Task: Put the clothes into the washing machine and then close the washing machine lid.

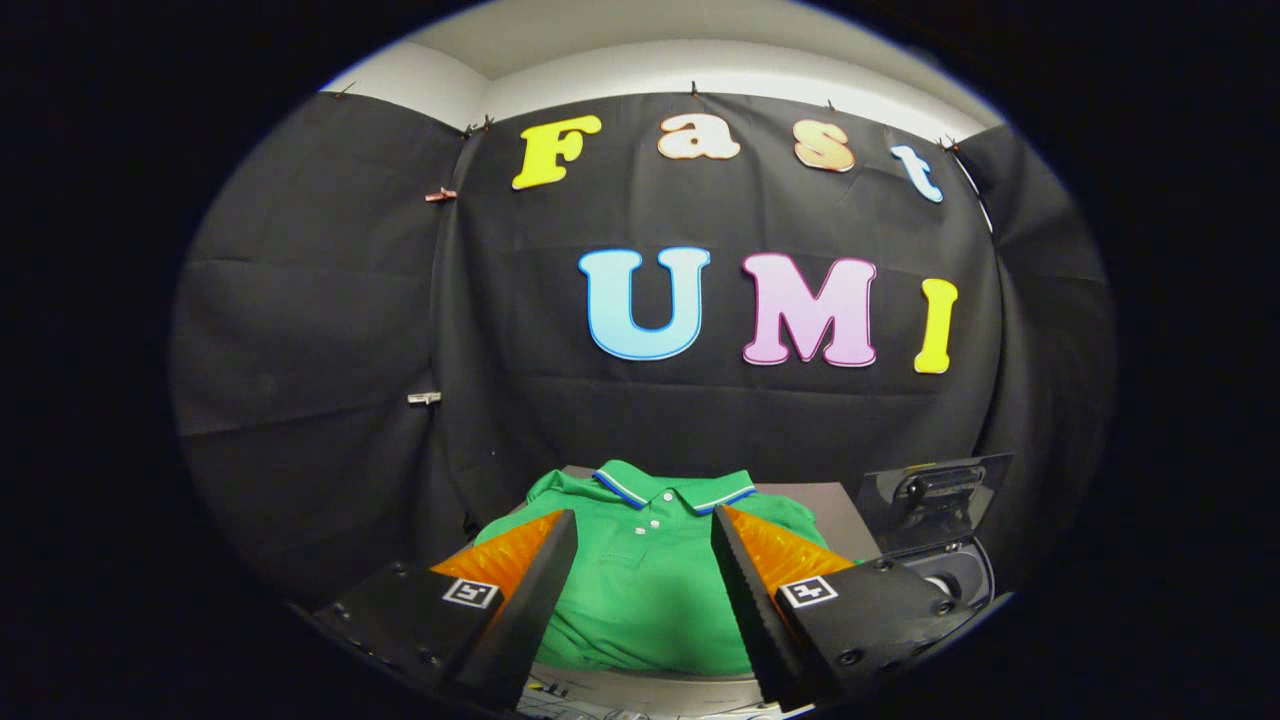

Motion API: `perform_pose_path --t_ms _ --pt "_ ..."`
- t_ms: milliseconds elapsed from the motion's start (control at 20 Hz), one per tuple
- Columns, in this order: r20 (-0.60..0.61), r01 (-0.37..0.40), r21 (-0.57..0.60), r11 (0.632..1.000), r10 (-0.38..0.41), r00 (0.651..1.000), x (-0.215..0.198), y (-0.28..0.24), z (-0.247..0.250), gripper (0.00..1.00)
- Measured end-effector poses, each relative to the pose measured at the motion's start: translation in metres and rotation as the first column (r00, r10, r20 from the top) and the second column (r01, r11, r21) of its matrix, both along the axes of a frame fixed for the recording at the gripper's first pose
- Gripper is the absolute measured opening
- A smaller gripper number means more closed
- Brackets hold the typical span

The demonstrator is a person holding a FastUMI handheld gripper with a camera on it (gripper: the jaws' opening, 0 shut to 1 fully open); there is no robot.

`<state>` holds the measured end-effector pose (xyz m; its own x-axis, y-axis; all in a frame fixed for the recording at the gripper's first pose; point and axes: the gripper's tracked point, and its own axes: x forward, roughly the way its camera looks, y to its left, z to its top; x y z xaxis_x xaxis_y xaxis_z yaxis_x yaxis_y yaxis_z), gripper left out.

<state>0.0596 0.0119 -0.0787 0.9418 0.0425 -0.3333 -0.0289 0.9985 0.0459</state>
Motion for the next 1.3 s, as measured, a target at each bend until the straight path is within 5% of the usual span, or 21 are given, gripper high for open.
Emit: perform_pose_path --t_ms 350,550,750,950,1150,1250,1300 --pt "-0.145 -0.011 -0.075 0.997 0.0 0.989 0.045 0.001 -0.057 0.86" --pt "-0.316 -0.024 -0.081 0.996 -0.003 0.949 0.046 0.004 -0.112 0.83" --pt "-0.408 0.029 0.021 0.999 -0.018 0.913 0.041 0.005 -0.123 0.83" --pt "-0.39 0.041 0.069 0.997 -0.011 0.921 0.042 0.001 -0.118 0.83" --pt "-0.408 0.083 0.094 0.992 -0.038 0.912 0.044 0.0 -0.117 0.4" --pt "-0.424 0.105 0.105 0.989 -0.051 0.904 0.042 -0.004 -0.116 0.24" --pt "-0.428 0.107 0.114 0.988 -0.048 0.902 0.042 -0.003 -0.117 0.24"
